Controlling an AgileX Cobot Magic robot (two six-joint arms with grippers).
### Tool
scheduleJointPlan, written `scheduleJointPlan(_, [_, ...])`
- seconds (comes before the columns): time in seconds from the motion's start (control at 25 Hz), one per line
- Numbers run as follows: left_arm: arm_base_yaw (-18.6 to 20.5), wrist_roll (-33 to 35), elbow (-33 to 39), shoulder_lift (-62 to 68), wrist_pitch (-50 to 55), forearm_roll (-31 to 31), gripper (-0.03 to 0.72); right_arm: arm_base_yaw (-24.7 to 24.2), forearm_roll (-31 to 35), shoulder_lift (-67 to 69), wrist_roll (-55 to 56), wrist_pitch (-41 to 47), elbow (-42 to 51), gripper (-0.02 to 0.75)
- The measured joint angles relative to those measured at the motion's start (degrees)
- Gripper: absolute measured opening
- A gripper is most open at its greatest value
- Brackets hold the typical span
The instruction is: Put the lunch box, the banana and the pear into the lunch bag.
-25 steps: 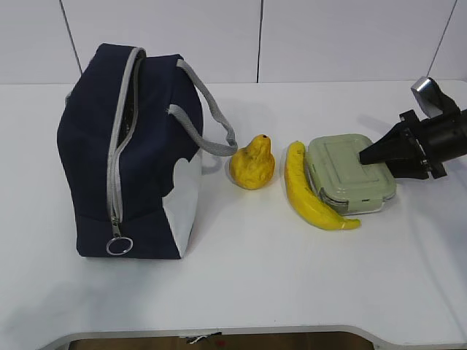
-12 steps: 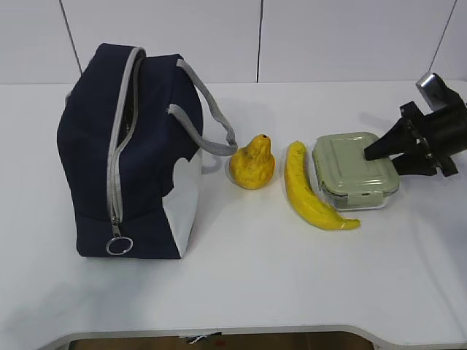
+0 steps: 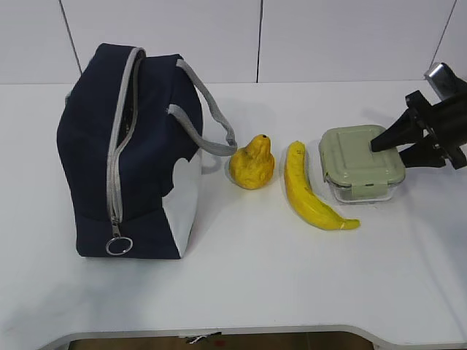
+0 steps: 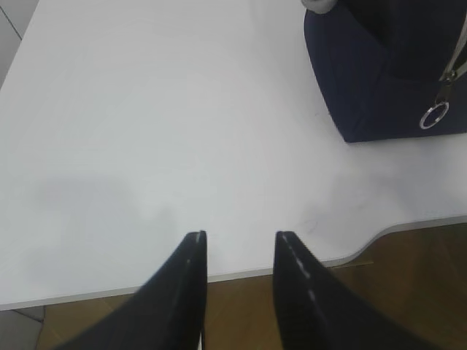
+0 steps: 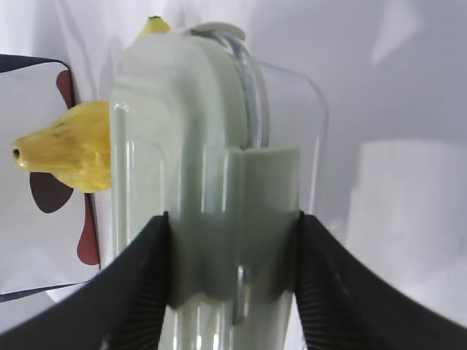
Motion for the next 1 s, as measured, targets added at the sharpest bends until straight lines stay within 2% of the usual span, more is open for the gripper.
scheduleJointPlan(1.0, [0.0, 0.0, 0.0, 0.0, 0.0, 0.0, 0.241, 1.2, 0.4, -8.4, 11.0, 0.1, 0.1, 0.386])
